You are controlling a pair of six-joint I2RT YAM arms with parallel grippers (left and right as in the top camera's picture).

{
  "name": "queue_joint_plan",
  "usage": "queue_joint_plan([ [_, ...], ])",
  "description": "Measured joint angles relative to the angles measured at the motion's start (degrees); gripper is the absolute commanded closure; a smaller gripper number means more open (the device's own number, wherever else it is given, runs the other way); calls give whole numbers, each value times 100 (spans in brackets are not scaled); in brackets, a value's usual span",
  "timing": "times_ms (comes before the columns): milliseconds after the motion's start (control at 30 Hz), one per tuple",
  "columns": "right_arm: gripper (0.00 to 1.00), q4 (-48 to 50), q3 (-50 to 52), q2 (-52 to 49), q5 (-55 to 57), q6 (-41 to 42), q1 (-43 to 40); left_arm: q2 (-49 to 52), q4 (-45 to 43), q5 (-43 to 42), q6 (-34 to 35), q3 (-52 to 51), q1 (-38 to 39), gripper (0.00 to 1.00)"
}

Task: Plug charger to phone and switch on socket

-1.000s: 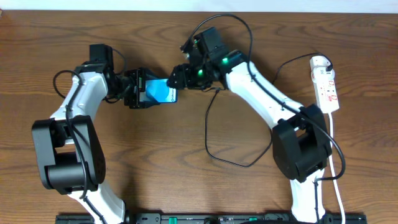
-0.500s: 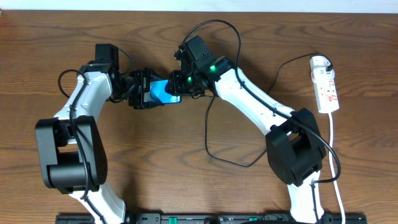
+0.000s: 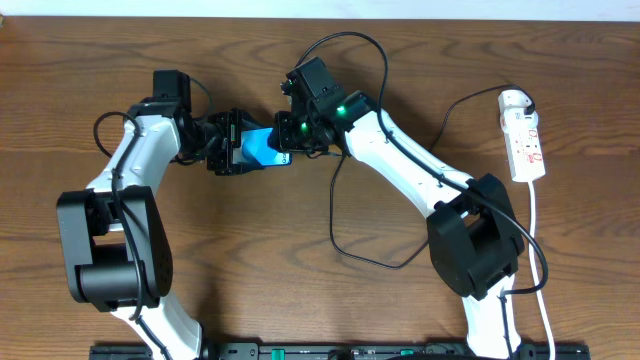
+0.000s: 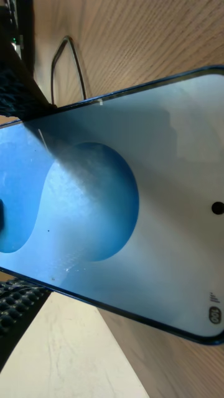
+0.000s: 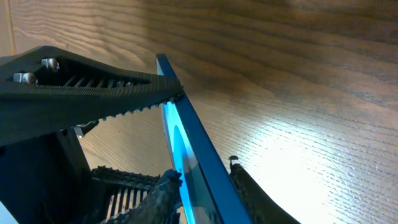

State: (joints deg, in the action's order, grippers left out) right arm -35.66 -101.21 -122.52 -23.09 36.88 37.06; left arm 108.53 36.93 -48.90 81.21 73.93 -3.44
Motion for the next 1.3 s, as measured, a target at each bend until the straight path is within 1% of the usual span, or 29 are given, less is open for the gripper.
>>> queue_joint_plan([
  [167,87,0,0,-4,-22,48,-2,0,0,-42,2,0,-4,48],
  [267,97,35,0,-7,-94,85,-2,0,2,-31,2,0,-4,48],
  [300,99,59,-4,-7,-140,98,-2,0,4,-28,2,-2,-4,48],
  [367,99,81,-11,-7,-177,138,-2,0,0,-26,0,-2,-4,47],
  [400,99,92,-11,-7,-188,140,-2,0,0,-26,2,-2,-4,44],
  [467,99,105,-11,-7,-203,140,-2,0,-4,-28,2,-2,-4,43],
  [500,99,114,-11,-7,-205,140,-4,0,-9,-28,2,-2,-4,37],
  [567,99,133,-11,-7,-225,140,-13,0,-15,-28,2,-2,-9,33],
  [633,99,131,-11,-7,-273,138,-46,0,-15,-37,7,-2,-9,25],
  [800,99,111,-11,-9,-479,127,-199,0,-68,-162,28,-2,-2,15],
  [933,99,111,-11,-13,-529,127,-446,0,-129,-229,-105,-2,-2,11],
  [1067,99,122,-11,-13,-575,125,-695,0,-501,-385,-306,-2,-2,10],
  [1167,99,186,-9,-13,-597,125,-809,0,-968,-566,-501,-2,-2,10],
  [1300,99,407,-9,-11,-658,120,-905,0,-1891,-920,-826,-2,-2,10],
])
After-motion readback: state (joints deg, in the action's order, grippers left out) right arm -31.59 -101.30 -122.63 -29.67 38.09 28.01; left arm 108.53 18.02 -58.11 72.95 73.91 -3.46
